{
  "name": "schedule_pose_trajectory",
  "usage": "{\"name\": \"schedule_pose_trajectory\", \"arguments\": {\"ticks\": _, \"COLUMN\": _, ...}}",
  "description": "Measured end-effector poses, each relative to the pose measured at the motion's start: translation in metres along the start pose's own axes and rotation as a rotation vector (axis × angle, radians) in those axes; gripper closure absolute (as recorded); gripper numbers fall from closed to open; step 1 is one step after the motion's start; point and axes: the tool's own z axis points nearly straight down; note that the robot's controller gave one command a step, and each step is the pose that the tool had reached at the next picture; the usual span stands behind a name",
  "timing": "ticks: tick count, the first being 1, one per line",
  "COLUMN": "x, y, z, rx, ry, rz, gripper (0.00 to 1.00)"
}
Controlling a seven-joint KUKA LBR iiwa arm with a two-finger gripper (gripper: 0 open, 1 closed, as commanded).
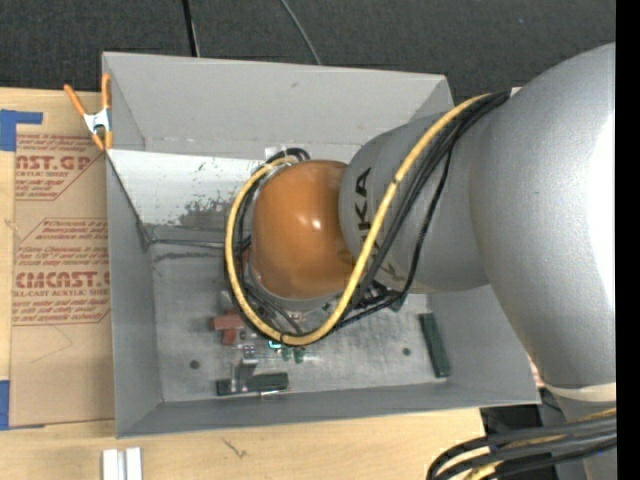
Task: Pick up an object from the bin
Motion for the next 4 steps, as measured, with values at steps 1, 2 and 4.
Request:
{"name": "schedule_pose_trajectory", "arguments": {"ticks": 1, "x": -0.002, "y": -0.001, "z": -0.003, "rx": -0.001, "ry": -0.006, "rz": 0.002, "gripper": 0.0}}
{"name": "schedule_pose_trajectory", "arguments": {"ticks": 2, "x": -0.079, "y": -0.051, "z": 0.058, "rx": -0.01, "ry": -0.04, "rz": 0.066, "gripper": 1.0}}
{"name": "schedule_pose_trajectory", "arguments": {"ticks": 4, "x": -0.073, "y": -0.05, "z": 0.063, "rx": -0.006, "ry": -0.016, "rz": 0.062, "gripper": 0.0}}
